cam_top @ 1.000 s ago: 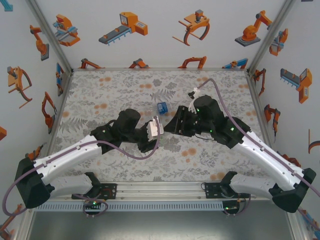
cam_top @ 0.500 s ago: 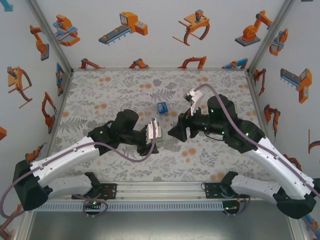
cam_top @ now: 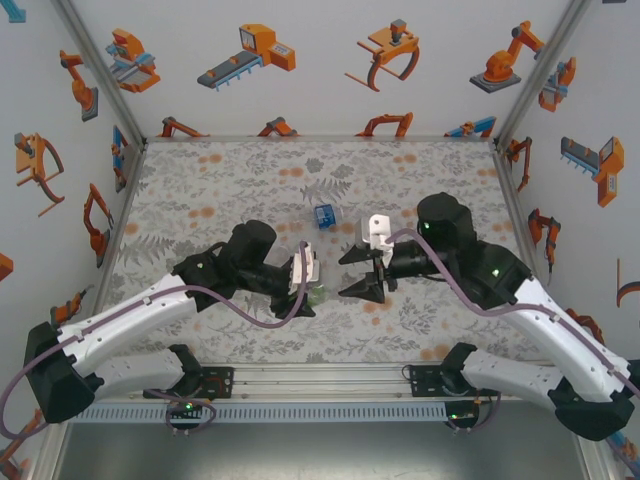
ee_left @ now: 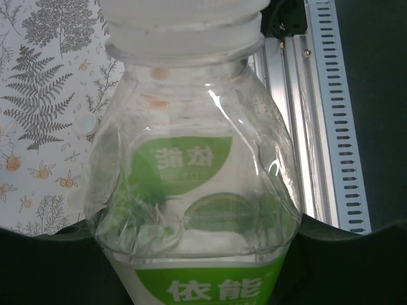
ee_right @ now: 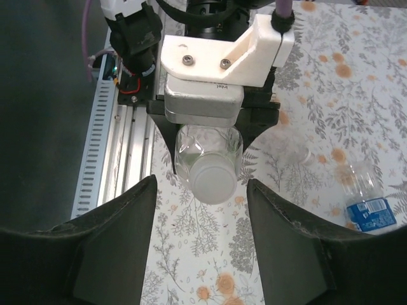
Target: Screw on the bottle caps
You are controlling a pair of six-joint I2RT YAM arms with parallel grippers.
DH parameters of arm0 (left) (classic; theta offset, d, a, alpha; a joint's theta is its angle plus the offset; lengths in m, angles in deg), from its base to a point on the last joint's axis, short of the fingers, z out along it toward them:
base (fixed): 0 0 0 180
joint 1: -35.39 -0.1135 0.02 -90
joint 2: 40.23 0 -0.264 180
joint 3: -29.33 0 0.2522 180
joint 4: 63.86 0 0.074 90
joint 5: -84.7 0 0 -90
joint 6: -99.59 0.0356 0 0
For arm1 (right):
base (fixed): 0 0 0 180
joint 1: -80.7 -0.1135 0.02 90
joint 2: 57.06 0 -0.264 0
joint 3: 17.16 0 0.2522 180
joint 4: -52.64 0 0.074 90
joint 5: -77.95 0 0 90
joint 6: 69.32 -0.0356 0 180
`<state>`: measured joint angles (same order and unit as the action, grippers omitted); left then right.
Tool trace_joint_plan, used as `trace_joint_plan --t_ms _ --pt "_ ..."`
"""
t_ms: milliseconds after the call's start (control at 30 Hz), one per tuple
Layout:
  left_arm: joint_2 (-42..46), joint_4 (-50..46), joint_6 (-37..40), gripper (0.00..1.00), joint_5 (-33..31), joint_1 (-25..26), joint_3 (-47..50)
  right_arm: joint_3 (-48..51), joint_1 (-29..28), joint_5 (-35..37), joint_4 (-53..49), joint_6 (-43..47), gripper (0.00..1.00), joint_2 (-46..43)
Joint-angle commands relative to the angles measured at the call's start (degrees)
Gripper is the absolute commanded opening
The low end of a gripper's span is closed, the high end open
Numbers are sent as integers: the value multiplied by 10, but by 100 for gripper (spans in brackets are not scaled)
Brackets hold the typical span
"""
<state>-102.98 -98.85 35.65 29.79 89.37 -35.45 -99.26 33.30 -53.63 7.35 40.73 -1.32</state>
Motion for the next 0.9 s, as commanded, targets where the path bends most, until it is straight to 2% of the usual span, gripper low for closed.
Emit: trace_joint_plan --t_ms 0,267,600,733,800,867 --pt "6 -9 14 0 20 3 -21 10 -1 -23 22 30 52 12" --pt "12 -13 14 0 19 3 -21 20 -1 -33 27 24 47 22" --pt "17 -14 10 0 16 3 -20 20 -1 -24 30 -5 26 33" --pt "17 -3 3 0 3 3 -16 21 -1 7 38 -89 17 41" --pt "17 8 -4 0 -19 3 -12 24 -1 39 46 -158 11 43" --pt "16 22 -13 0 -48 3 -7 30 0 100 56 -259 2 45"
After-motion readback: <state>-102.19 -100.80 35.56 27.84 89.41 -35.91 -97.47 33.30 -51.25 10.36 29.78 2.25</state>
